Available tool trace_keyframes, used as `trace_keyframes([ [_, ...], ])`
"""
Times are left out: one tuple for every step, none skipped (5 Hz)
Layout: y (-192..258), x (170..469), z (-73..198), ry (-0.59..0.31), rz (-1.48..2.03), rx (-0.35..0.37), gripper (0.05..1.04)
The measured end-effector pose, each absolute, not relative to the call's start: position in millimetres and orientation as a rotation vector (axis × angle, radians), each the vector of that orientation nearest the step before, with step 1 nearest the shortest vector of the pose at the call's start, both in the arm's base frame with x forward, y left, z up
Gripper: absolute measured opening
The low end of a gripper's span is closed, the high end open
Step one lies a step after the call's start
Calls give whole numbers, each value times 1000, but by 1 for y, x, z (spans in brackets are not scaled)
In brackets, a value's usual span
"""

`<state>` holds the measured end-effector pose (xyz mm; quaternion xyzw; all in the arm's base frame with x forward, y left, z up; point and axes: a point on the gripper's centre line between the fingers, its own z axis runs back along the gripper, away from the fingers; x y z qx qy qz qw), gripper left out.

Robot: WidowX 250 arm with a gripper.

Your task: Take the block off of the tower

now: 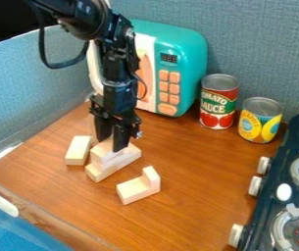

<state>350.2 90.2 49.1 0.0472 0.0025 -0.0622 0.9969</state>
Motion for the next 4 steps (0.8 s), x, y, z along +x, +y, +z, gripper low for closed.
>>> trace_keyframes([
  [86, 348, 112, -186, -124, 98, 499],
  [72, 342, 134, -205, -188, 106, 499],
  [58, 342, 138, -189, -274, 106, 499],
  [50, 347, 141, -164, -389, 94, 499],
])
